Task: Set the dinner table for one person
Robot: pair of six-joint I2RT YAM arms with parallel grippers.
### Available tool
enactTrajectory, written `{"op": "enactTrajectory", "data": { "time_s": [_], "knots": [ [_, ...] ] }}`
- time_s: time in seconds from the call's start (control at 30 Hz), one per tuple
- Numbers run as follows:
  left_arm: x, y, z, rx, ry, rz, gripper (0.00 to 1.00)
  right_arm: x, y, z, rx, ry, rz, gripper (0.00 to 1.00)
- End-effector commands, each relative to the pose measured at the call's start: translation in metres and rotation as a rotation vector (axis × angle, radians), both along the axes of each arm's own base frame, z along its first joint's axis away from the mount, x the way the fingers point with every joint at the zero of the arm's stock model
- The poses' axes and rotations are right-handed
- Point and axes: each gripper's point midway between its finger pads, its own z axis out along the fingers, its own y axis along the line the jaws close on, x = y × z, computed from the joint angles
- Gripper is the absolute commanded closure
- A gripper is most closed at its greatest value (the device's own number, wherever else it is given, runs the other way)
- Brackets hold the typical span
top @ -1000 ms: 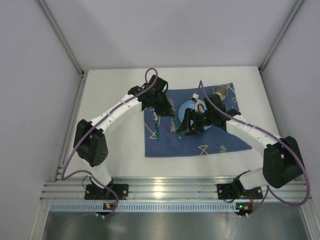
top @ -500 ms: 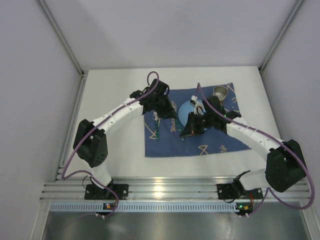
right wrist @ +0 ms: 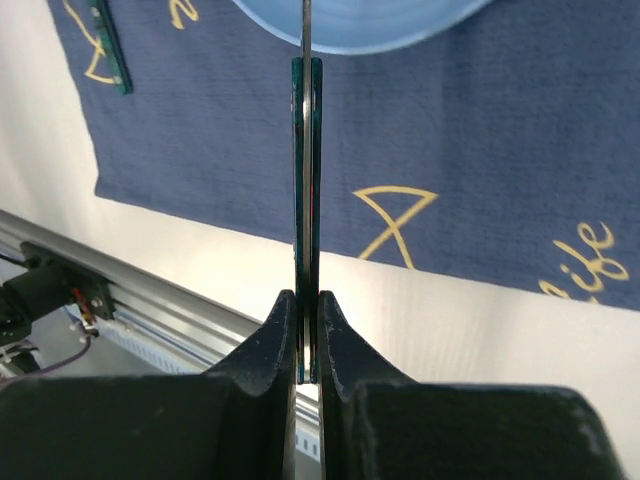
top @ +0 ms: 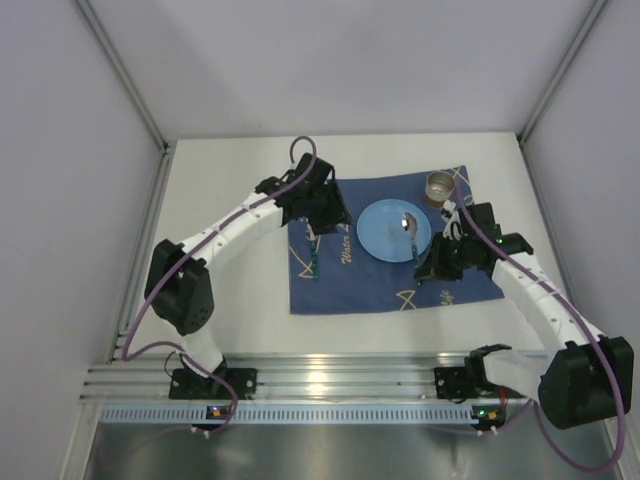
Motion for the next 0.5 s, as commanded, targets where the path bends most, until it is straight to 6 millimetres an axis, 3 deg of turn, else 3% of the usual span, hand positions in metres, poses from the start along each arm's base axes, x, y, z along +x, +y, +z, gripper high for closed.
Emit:
{"op": "enactTrajectory", "data": {
  "time_s": [0.0, 0.1, 0.3, 0.47],
  "knots": [
    [0.019, 0.001, -0.015, 0.062, -0.014, -0.013, 0.47, -0.003, -0.024, 0.011, -0.075, -0.034, -0.018, 1.0],
    [0.026, -0.004, -0.038, 0.091, 0.011, -0.036, 0.48, -0.004, -0.038, 0.016, -0.107, -0.032, -0.058, 1.0],
    [0.04, -0.019, -0.088, 0.125, 0.078, -0.073, 0.5, -0.007, -0.045, 0.025, -0.105, -0.027, -0.099, 1.0],
    [0.056, -0.033, -0.091, 0.101, 0.056, -0.079, 0.51, -0.01, -0.041, 0.027, -0.079, -0.016, -0.105, 1.0]
  ]
}}
